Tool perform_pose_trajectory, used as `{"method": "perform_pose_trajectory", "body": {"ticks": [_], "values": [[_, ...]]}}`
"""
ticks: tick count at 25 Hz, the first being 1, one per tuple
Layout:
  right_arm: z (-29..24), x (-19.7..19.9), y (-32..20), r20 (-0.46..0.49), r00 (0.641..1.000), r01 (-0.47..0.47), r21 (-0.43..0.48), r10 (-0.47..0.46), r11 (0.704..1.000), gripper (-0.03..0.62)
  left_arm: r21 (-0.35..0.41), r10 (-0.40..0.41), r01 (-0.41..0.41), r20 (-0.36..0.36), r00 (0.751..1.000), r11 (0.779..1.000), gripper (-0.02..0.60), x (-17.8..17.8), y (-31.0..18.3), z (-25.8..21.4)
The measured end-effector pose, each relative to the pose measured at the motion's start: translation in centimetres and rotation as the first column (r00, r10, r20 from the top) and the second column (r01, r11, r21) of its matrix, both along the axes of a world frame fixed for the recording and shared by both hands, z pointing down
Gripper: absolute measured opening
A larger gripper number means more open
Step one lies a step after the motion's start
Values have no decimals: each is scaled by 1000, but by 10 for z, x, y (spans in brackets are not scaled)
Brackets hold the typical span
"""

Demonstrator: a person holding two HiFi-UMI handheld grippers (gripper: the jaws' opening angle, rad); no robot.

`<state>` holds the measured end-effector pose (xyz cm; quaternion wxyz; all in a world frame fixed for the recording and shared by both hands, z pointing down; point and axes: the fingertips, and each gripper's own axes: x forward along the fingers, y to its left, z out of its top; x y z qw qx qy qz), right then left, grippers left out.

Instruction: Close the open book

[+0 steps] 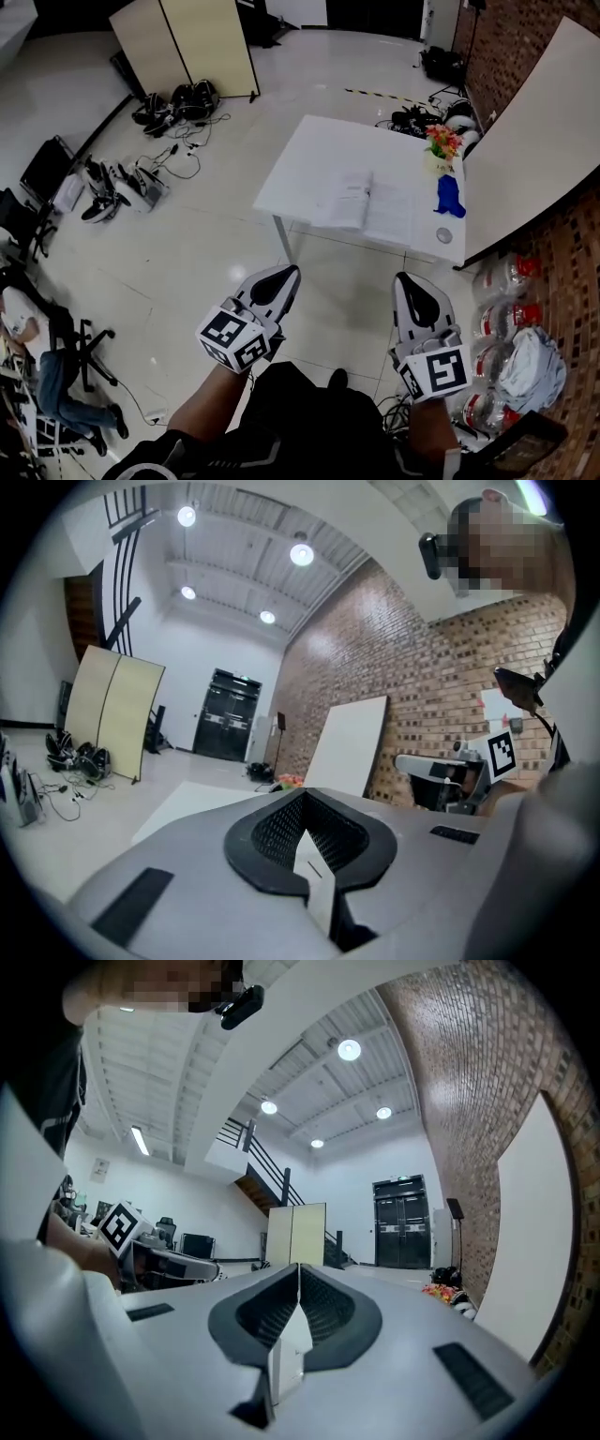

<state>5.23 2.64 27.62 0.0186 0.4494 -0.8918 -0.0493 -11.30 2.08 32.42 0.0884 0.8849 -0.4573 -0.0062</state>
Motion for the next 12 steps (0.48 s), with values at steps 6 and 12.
{"method": "perform_pose_trajectory", "body": {"ticks": [6, 12], "values": [[5, 3, -49, 15, 999, 34, 15, -35, 999, 2, -4, -5, 5, 23, 1000, 1000, -5, 6, -47, 4], [22, -14, -108, -26, 1000, 17, -19, -17, 1000, 2, -4, 26, -26, 22, 999, 1000, -5, -9, -109, 18]]}}
